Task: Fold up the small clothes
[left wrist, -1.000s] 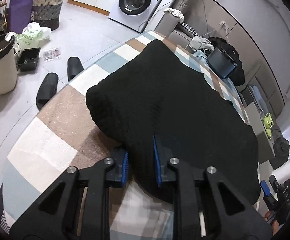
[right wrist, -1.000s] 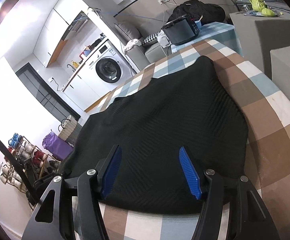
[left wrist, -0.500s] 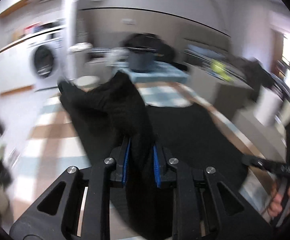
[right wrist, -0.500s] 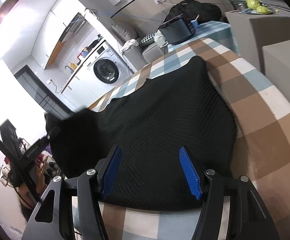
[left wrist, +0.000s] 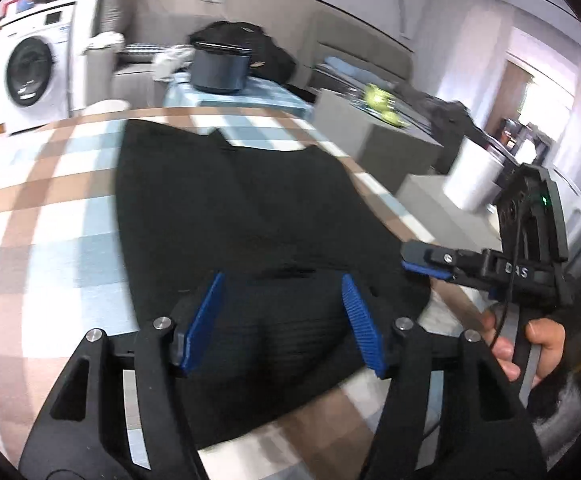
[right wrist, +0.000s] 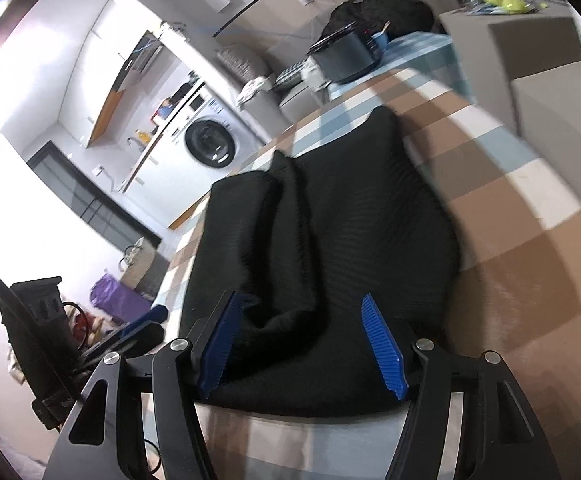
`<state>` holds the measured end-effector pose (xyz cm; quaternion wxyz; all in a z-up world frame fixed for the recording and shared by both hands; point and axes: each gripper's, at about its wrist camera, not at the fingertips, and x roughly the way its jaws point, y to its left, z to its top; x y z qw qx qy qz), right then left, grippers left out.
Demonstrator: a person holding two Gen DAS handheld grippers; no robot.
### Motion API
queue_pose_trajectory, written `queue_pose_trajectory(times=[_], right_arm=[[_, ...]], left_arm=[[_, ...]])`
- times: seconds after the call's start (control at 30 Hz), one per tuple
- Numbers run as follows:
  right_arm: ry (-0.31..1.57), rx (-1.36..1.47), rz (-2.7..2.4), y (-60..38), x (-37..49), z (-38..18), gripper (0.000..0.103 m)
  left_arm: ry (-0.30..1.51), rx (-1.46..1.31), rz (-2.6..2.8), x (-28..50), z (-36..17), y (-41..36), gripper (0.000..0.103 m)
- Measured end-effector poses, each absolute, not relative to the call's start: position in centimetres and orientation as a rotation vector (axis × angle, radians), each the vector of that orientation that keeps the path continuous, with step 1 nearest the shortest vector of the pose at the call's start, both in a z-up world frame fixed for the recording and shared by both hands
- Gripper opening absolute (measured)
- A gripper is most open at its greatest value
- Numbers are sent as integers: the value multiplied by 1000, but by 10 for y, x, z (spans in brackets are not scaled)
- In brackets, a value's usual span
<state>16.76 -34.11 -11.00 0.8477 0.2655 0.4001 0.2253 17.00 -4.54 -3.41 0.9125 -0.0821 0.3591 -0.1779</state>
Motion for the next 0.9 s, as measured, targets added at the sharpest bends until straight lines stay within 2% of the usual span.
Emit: queue_pose_trajectory(times=[0.3,0.53,0.63,0.7,0.73,0.77,0.9], right_arm=[[998,543,469,-310,189,-131,64],[1048,707,554,-310,190,-143,64],[1053,721,511,-304,198,-148,58],[1035,720,491,-300,200,-145,45],[1031,724,491,-298,201,-145,27],[1027,739,497,-296,201,-144,13],[901,705,576,-296,181,-113,10]], left_arm=[[795,-294,-197,166,-57,26,58],[805,-355,-164,170,-66,45,58],[797,-343,-164,170,-64,42,58],[793,-338,-163,168,-60,40,58],[791,-336,-166,167,-59,40,58],[789,-334,-166,166,-57,39,58],[793,-336,-155,163,-54,40,58]])
